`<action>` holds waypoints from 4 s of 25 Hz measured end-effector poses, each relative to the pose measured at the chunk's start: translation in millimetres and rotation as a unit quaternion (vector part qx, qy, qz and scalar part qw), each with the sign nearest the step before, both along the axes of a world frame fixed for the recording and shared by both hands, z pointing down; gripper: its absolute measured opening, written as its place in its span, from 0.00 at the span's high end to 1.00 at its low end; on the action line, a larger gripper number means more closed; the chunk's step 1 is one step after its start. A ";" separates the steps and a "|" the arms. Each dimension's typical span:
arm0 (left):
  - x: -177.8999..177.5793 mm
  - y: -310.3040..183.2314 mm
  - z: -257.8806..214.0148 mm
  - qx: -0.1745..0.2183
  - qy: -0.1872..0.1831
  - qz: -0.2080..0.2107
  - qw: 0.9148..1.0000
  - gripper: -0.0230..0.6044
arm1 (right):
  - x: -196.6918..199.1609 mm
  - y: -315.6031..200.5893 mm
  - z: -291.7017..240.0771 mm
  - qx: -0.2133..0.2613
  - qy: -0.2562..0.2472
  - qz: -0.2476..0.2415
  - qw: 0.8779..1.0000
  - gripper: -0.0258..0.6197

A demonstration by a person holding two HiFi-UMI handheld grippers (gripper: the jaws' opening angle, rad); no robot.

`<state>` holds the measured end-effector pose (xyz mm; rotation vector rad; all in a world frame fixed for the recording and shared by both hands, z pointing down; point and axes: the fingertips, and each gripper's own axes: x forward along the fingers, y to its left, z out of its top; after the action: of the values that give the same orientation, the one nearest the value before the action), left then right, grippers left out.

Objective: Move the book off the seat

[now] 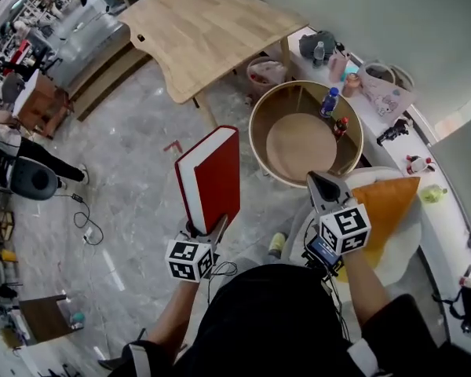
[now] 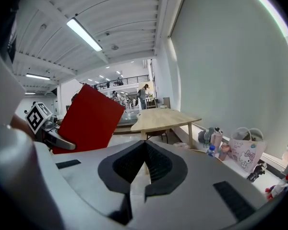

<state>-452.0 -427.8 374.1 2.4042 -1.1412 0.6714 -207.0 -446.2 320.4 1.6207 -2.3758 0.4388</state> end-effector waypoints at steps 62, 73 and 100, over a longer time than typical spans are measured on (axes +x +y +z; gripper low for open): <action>302.8 -229.8 368.7 -0.418 0.004 0.337 0.844 0.57 | 153.9 -122.2 201.3 -0.159 -0.061 0.350 0.921 0.95; 295.2 -266.1 393.9 -0.342 -0.041 0.341 0.875 0.36 | 148.0 -124.1 208.5 -0.167 -0.075 0.346 0.920 0.95; 260.8 -237.7 94.3 0.045 0.044 0.336 0.940 0.57 | 146.4 -45.0 58.9 -0.050 -0.040 0.338 0.939 0.95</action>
<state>-191.2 -665.6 468.4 2.8741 -0.2876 0.7032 -60.6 -491.1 379.3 2.3761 -1.7378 0.7376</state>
